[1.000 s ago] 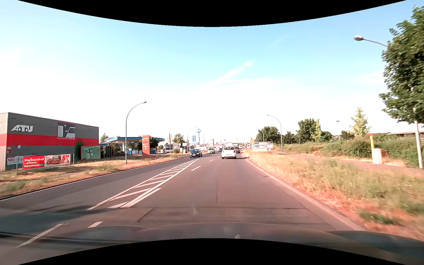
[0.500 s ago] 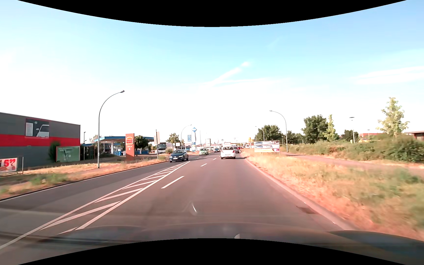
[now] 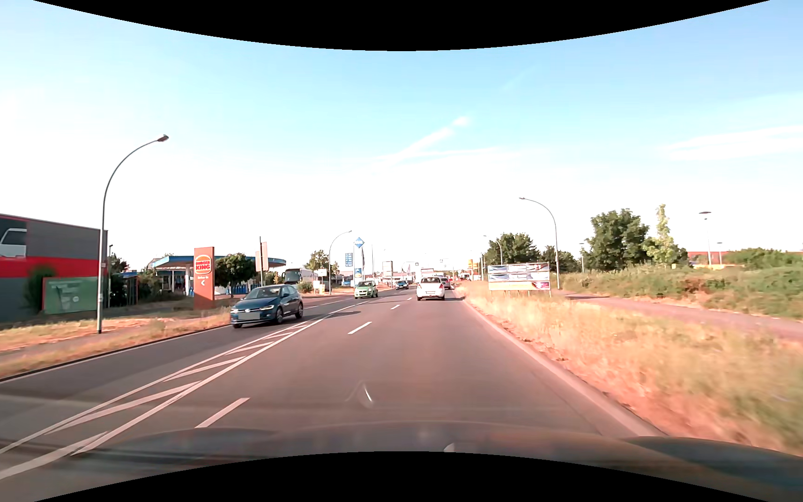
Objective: Follow the waypoints while adhering to traffic rules and regulations
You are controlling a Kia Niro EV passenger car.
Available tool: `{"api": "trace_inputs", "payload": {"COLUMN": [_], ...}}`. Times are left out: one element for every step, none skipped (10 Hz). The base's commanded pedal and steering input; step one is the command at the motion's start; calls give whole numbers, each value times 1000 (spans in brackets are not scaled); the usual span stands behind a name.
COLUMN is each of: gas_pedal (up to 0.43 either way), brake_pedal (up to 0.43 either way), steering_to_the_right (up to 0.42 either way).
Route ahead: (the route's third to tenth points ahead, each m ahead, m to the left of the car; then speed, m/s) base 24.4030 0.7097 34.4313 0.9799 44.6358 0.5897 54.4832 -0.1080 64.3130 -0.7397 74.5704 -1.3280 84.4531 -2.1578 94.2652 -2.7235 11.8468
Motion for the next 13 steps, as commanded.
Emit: {"api": "trace_inputs", "payload": {"gas_pedal": [0, 0, 0, 0, 0, 0, 0, 0, 0, 0, 0, 0, 0], "brake_pedal": [0, 0, 0, 0, 0, 0, 0, 0, 0, 0, 0, 0, 0], "steering_to_the_right": [4, 4, 4, 4, 4, 4, 4, 4, 3, 1, 0, -2, -2]}}
